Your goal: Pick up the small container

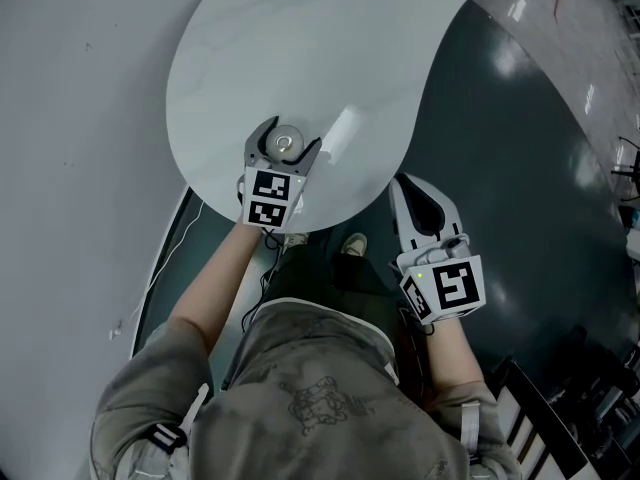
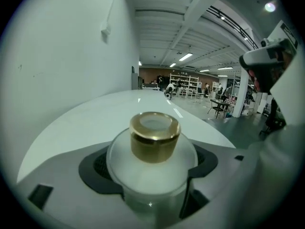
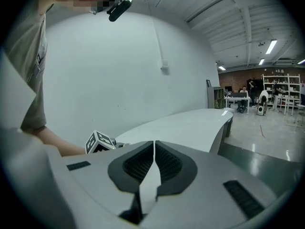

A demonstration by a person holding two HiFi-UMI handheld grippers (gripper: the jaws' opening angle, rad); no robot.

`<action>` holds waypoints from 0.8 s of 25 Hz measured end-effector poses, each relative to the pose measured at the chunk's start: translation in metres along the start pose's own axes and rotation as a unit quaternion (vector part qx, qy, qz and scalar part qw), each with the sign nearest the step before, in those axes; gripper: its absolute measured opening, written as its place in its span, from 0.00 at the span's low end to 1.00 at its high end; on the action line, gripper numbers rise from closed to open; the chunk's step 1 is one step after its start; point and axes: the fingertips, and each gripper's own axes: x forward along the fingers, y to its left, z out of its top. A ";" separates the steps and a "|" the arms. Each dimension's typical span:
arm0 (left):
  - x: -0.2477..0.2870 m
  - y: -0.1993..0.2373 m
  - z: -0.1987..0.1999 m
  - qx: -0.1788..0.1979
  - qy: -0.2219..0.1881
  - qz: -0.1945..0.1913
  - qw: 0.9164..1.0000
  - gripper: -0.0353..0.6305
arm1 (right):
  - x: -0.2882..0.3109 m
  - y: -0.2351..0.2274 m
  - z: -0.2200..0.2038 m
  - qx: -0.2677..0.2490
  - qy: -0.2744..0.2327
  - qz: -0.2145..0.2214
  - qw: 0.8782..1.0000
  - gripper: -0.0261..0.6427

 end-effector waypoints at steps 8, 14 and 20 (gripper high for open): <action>0.003 0.002 -0.003 0.014 -0.001 -0.001 1.000 0.57 | 0.002 -0.002 -0.011 0.006 0.007 -0.010 1.000 0.09; -0.003 0.004 -0.010 0.008 0.017 -0.019 1.000 0.57 | -0.001 0.001 -0.009 0.004 0.004 -0.016 1.000 0.09; -0.024 -0.004 0.016 0.007 0.024 -0.026 0.999 0.57 | -0.019 -0.006 0.018 0.002 -0.012 -0.021 1.000 0.09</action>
